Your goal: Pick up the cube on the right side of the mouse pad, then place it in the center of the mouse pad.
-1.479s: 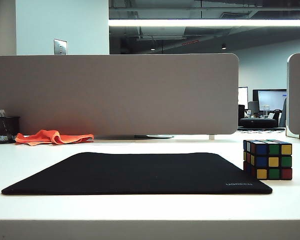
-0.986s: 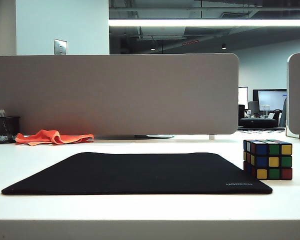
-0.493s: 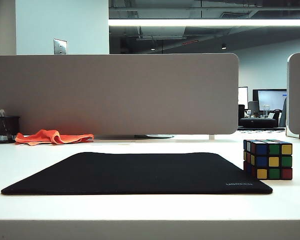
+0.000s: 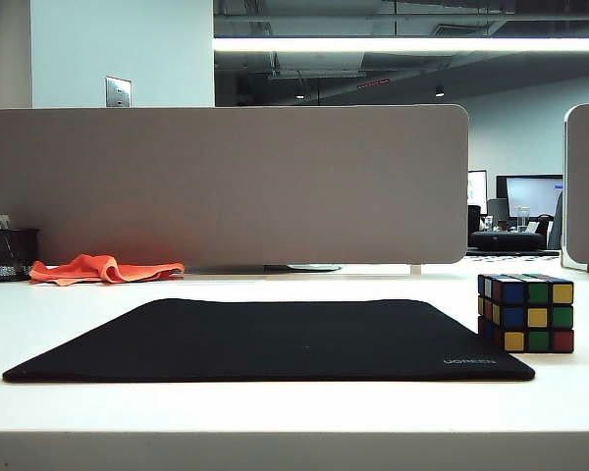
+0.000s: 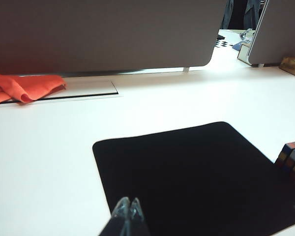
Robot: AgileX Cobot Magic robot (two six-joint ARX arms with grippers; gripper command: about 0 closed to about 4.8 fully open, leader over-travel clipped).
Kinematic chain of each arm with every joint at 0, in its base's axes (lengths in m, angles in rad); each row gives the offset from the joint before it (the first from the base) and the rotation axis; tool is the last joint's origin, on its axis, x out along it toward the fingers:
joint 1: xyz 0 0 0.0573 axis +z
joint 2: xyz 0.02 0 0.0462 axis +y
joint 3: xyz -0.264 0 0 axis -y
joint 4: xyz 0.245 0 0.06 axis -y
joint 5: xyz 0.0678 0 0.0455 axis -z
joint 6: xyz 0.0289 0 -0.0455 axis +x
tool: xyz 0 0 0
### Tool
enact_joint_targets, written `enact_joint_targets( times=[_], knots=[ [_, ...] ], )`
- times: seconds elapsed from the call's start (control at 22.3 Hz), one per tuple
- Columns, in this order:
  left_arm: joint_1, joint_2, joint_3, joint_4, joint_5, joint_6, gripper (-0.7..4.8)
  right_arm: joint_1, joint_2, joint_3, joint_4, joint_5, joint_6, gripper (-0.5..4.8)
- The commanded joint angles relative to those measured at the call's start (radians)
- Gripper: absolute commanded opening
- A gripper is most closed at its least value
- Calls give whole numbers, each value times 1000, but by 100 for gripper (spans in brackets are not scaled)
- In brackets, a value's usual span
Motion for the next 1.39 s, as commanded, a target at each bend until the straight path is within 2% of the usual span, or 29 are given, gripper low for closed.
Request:
enact_joint_targets(
  times=[0.04,0.22,0.36,0.49,0.67,0.76,0.81,0.85,0.9,0.94,0.99,1.03,1.08,1.3,1.39],
  knots=[
    [1,121,101,-42,22,-7,-6,34,77,97,-13,0,29,-5],
    [-29,276,204,-45,45,4,-6,48,160,143,45,-65,109,-5],
    [-76,380,291,-45,64,13,-6,64,261,251,-85,-47,107,-5],
    [-105,439,321,-43,66,16,-6,84,355,375,-206,21,23,-5],
    [-121,466,321,-50,54,16,-6,131,426,441,-237,67,-50,-5],
    [-136,482,321,-25,53,27,-3,179,486,463,-255,66,-92,-5],
    [-137,490,321,-23,52,38,15,239,534,472,-266,51,-92,-3],
    [-142,493,321,-24,51,41,32,288,568,475,-274,48,-92,23],
    [-148,494,321,-23,52,47,32,321,594,475,-274,51,-92,79],
    [-154,497,321,-24,52,66,40,364,637,476,-271,58,-90,235],
    [-154,498,321,-27,49,68,68,385,665,476,-267,68,-90,348],
    [-154,499,321,-28,43,68,93,398,688,476,-264,77,-85,434],
    [-153,499,321,-31,41,68,119,412,716,476,-264,90,-76,479],
    [-153,500,321,-47,40,68,187,426,843,476,-259,119,-37,479],
    [-153,505,321,-55,42,67,193,425,901,477,-256,151,-37,479]
  ],
)
